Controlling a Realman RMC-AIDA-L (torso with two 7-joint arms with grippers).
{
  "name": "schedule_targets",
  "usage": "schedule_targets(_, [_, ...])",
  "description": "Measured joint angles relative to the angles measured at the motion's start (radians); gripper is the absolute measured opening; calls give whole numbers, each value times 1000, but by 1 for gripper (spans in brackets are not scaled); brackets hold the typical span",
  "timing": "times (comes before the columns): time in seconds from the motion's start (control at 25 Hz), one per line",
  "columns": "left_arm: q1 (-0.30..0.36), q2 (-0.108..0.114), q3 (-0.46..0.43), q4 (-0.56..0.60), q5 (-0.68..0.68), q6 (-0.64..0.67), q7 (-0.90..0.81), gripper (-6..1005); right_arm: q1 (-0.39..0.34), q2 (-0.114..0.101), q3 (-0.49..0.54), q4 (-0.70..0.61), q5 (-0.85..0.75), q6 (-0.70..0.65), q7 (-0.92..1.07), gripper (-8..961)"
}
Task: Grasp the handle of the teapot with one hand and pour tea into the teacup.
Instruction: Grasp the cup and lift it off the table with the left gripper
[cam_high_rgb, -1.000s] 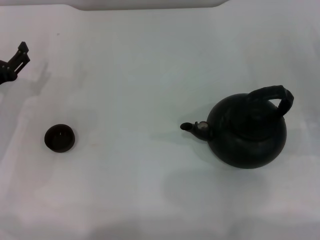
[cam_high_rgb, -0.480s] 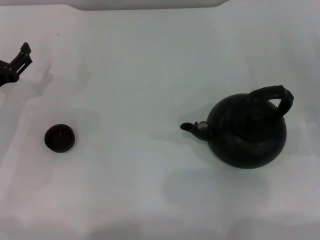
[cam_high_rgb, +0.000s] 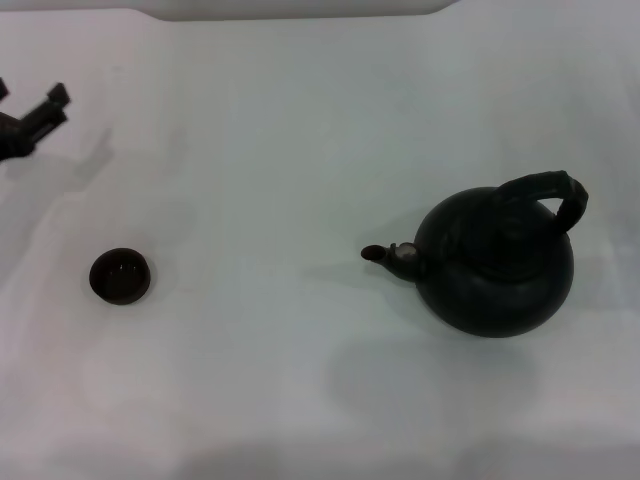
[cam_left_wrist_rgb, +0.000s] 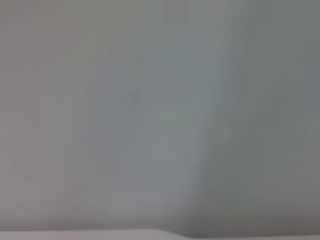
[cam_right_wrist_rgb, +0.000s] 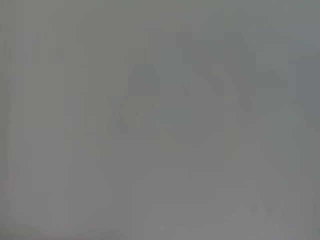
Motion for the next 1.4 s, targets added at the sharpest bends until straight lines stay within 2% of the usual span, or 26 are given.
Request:
schedule_targets(0.16, [98, 2, 125, 295, 149, 135, -374, 887, 3, 0, -3, 0, 0, 5, 0, 870])
schedule_targets(0.24, [131, 9, 165, 441, 299, 165, -624, 887, 4, 0, -3, 0, 0, 6, 0, 870])
schedule_targets(0.32, [148, 9, 166, 561, 480, 167, -861, 887, 4, 0, -3, 0, 0, 6, 0, 870])
schedule_targets(0.44, [137, 12, 164, 698, 784, 125, -1225, 887, 3, 0, -1, 1, 0, 19, 0, 870])
schedule_targets(0.56, [80, 33, 158, 750, 1002, -17, -1462, 888, 2, 0, 2, 2, 0, 30, 0, 870])
schedule_targets(0.72, [3, 41, 102, 771, 1098, -244, -1544, 888, -3, 0, 1, 2, 0, 32, 0, 870])
schedule_targets(0.88, [-56, 38, 76, 780, 1170, -378, -1543, 888, -6, 0, 2, 2, 0, 33, 0, 870])
schedule_targets(1.12, [-120, 6, 98, 794, 1368, -496, -1544, 888, -11, 0, 1, 3, 0, 39, -1, 870])
schedule_targets(1.4, [-130, 2, 186, 788, 1403, -505, -1560, 888, -11, 0, -4, 3, -5, 45, -2, 870])
